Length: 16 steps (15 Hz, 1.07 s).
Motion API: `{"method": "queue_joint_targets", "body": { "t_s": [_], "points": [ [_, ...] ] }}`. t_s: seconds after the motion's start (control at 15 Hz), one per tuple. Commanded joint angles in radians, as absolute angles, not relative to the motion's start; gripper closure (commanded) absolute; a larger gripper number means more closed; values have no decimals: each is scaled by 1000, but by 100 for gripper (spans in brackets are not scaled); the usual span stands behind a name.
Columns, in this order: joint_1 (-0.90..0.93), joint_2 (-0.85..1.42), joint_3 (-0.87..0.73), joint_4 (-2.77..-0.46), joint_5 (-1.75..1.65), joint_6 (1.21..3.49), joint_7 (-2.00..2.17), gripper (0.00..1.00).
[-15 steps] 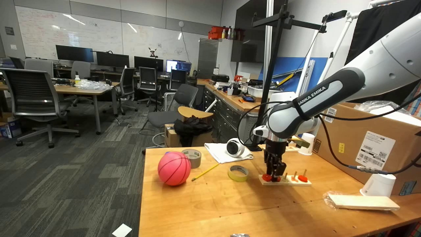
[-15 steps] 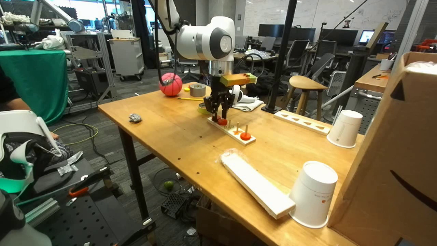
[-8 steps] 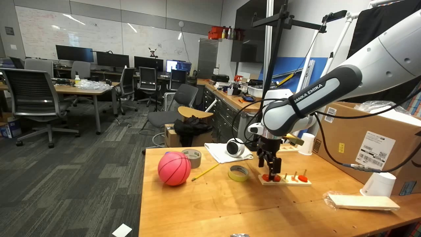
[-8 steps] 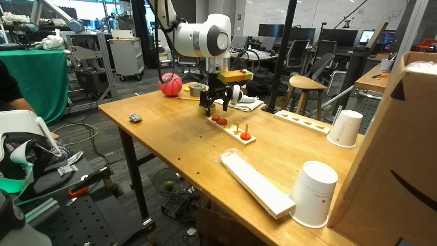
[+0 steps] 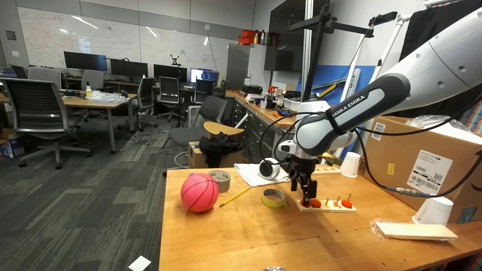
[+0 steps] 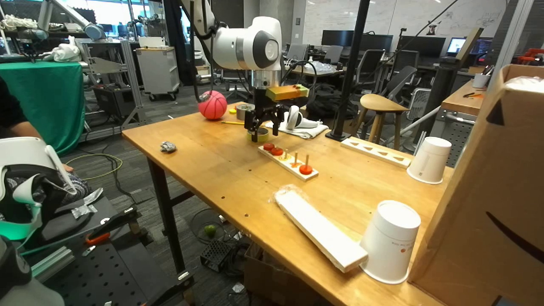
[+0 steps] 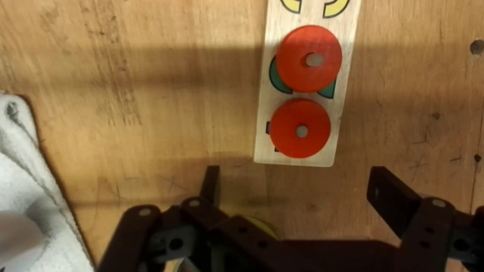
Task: Move one right block to the first right position, then the left block, then the remaining block to the first right position
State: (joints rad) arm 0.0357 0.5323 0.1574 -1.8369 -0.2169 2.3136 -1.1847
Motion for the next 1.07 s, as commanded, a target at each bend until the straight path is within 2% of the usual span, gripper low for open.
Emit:
{"method": "queue_joint_targets", "body": {
  "t_s": [0.0,0.33,0.4,0.53,0.8,0.93,1.0],
  "points": [
    [37,541,138,-1821,-222,2295,-1176,0],
    [19,549,126,-1823,-213,2302,-1184,2],
    [16,550,126,-1823,-210,2302,-1186,25],
    [11,552,128,-1821,-207,2302,-1188,30],
    [9,550,131,-1819,-207,2300,-1192,63],
    [11,550,132,-1814,-207,2297,-1193,77],
    [12,551,131,-1810,-209,2294,-1192,74]
  ]
}}
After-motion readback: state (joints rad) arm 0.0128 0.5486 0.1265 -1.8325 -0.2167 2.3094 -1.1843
